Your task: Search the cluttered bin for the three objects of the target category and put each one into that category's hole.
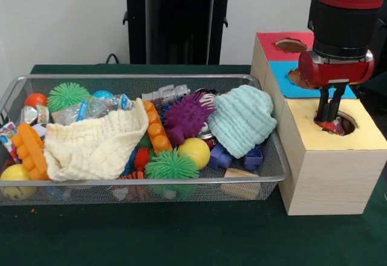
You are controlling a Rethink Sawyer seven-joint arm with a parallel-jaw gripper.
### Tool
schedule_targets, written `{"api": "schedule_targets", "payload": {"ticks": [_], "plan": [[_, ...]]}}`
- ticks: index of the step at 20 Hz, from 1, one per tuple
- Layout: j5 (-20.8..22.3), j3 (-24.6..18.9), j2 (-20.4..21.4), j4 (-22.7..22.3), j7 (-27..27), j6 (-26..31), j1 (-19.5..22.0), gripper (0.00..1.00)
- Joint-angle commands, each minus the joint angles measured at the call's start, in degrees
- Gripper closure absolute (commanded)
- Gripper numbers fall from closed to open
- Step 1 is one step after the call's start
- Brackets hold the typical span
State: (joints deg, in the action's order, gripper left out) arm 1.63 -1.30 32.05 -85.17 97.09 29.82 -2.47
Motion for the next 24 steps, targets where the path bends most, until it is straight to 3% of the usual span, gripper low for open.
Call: {"api": "schedule_targets", "payload": {"ticks": [1, 4, 12, 17, 24], "plan": [[1.02, 1.04, 0.30, 1.51, 6.97, 7.06, -1.08, 1.00], [0.31, 0.38, -0.47, 3.37, 6.52, 8.30, -0.68, 1.00], [-0.37, 1.48, -8.28, 21.33, 7.51, 15.40, -1.27, 1.00], [-0.43, 1.58, -11.60, 33.41, 7.68, 26.25, -1.63, 1.00], [-0.94, 0.36, -10.88, 42.67, 6.15, 35.71, -0.28, 1.00]]}}
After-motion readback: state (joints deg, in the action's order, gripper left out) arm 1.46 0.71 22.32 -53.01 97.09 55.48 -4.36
